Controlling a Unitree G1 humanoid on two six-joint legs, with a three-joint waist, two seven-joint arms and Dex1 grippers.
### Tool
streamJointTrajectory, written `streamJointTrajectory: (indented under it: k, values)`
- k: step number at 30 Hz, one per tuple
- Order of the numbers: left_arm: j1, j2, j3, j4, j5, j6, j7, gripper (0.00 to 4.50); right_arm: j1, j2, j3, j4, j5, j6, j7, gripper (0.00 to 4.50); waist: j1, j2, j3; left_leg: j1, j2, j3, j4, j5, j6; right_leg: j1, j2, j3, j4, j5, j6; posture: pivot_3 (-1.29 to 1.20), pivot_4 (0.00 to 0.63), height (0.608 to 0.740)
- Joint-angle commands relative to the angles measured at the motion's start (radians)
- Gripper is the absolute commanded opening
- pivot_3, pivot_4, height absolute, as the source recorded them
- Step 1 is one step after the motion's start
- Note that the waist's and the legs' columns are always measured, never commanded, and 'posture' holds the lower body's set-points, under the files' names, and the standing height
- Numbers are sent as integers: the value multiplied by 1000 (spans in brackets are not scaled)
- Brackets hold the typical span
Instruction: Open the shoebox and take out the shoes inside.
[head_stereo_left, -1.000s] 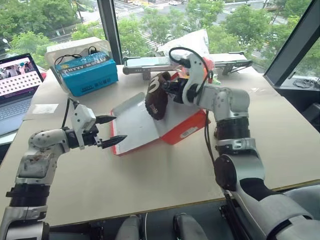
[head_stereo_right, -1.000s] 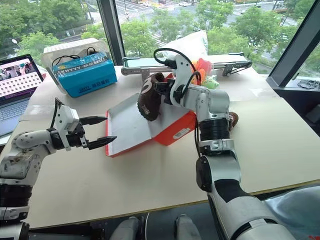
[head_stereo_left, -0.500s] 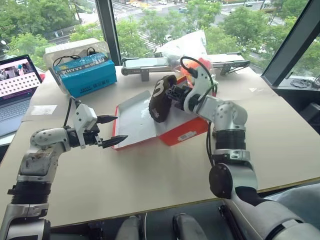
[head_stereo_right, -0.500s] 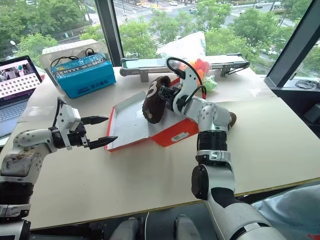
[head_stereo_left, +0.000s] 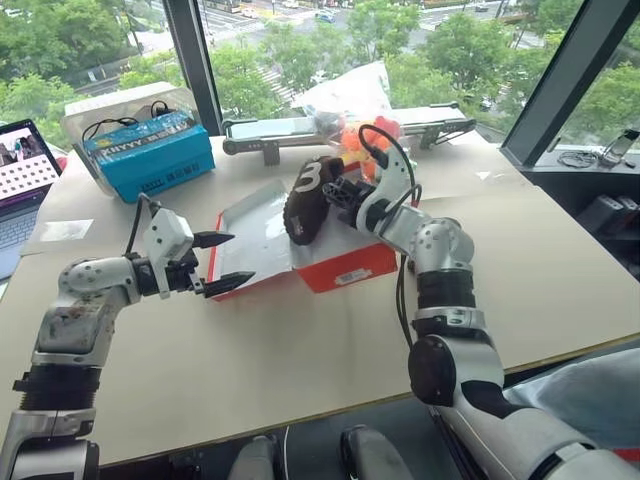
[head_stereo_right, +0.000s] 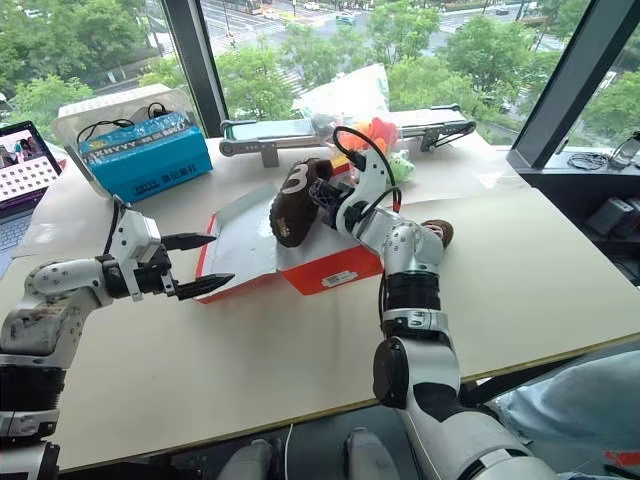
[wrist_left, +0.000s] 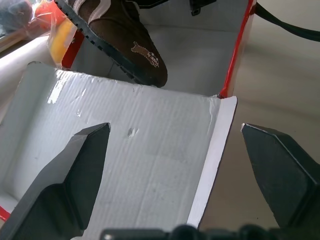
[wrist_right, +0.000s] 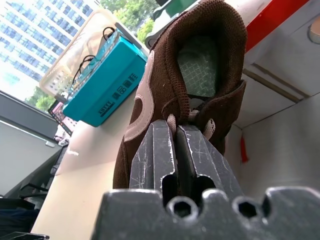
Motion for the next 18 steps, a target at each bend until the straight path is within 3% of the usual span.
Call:
streamJointTrajectory:
  k: [1,5,12,18]
  values:
    - [-2,16,24,-31,-11,-3,1,4500,16,-91,-12,-48,35,47,27,12,11,0,0,0,0,1,0,0,0,0,0,0,0,0,0,0,150,740]
    - [-13,15,16,-24,-9,-2,-1,4500,74,-151,-43,-82,83,89,43,12,27,0,0,-3,-1,4,0,-1,-1,-1,-1,0,-2,0,0,0,150,740]
    - [-32,19,11,-11,-6,0,-11,4500,109,-73,-261,-59,333,78,19,12,34,0,0,-4,1,5,1,-1,-1,-2,1,-1,-2,0,0,0,150,740]
    - [-38,20,8,-11,-6,5,-17,4500,104,-69,-232,-124,354,71,-23,12,40,1,1,-4,1,5,1,-1,-1,-2,1,-1,-2,0,1,0,150,740]
